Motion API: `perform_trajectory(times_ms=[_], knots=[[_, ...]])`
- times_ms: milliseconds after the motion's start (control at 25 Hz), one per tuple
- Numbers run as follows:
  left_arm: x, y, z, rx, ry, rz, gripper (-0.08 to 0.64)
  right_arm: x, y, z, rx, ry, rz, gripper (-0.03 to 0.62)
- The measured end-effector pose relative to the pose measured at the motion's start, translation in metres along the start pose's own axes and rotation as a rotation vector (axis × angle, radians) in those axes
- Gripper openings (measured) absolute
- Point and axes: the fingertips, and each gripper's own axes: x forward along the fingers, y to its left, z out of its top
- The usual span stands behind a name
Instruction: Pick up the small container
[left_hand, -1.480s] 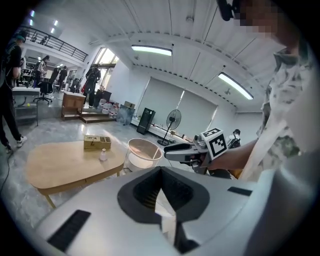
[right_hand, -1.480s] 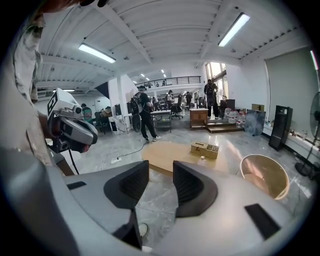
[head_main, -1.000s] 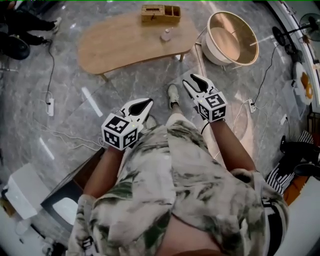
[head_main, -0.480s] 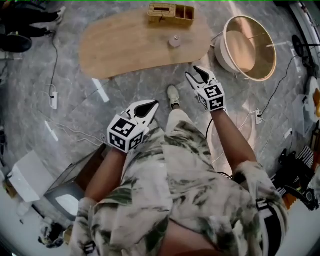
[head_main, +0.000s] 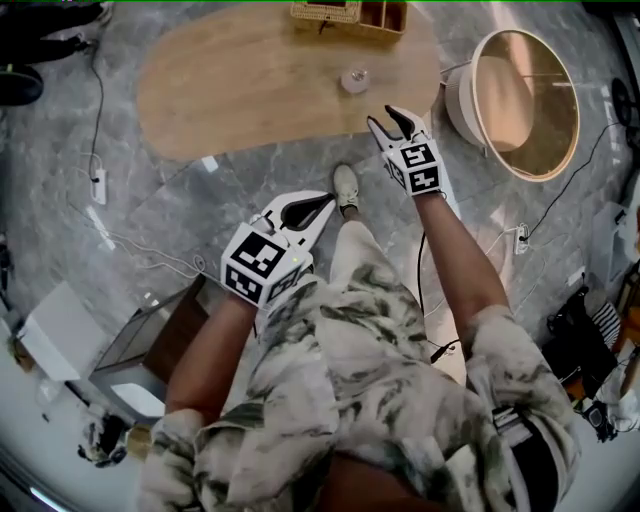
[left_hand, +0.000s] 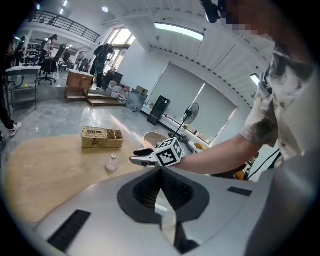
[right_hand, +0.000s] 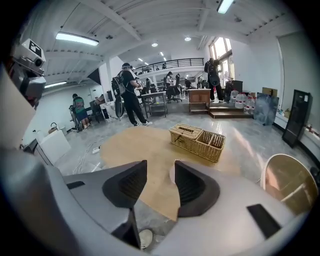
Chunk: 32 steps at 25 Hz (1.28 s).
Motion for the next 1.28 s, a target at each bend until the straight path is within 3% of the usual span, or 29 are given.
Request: perform_trajectory(times_ms=[240,640,880,1280], knots=[[0.045,0.037,-0.001,-0.051,-0.001,-0.003,0.022,0.076,-0.033,-0.025,-0.012,0.010,0.015,0.202],[0.071,0.076,-0.030,-0.083,0.021,0.007,0.021,0.165,-0.054,-0.041,-0.021,-0.034,-0.010,0.233],[0.085,0.093,-0.045,-0.116,0.019,0.008,0.022,0.194,-0.066,-0.038,0.018,-0.082,-0.066,0.241],[0.085,0.109,-0.072,-0.133,0.040,0.019,0.022,0.211,-0.071,-0.049,0.005,-0.111,-0.122,0.173]])
